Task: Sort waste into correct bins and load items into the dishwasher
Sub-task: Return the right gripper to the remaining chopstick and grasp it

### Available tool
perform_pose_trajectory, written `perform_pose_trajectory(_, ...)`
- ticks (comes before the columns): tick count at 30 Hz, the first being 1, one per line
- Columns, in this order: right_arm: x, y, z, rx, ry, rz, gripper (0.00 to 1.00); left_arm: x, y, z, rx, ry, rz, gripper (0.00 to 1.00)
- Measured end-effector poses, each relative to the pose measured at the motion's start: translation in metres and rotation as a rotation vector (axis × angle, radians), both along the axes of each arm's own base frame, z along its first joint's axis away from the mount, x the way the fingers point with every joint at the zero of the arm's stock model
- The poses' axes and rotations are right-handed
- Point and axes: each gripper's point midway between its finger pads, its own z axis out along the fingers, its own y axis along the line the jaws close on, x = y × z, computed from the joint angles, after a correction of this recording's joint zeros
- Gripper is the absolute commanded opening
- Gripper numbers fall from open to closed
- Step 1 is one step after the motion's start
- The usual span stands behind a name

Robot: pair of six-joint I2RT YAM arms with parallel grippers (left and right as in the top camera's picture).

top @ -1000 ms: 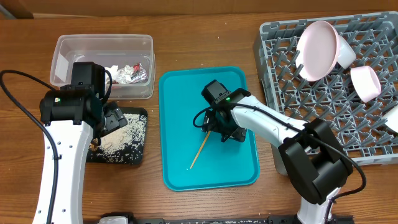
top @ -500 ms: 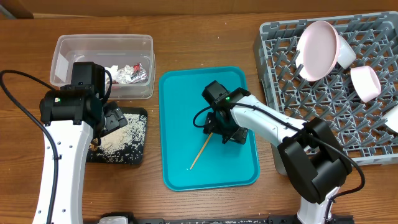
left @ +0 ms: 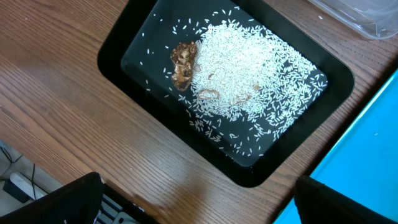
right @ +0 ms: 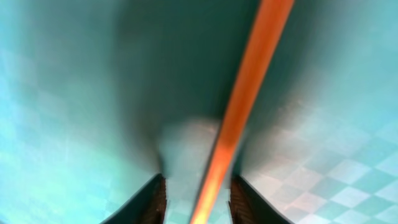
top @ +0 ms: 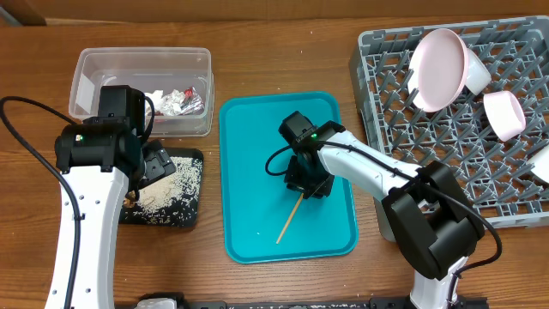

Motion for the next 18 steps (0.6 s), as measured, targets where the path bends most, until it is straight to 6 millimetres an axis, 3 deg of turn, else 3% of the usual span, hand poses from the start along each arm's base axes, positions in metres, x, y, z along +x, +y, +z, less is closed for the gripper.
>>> perform_pose_trajectory(6,-0.0025,0.0022,-0.0007,0.013,0.016,0.000,0.14,-0.0001,0.0000,0.0000,0.000,0.000,0.000,1.00)
perform_pose_trajectory(18,-0.0050,0.0011,-0.0013,0.005,0.032,-0.031,0.09,-0.0001,0.0000,0.0000,0.000,0.000,0.000,1.00)
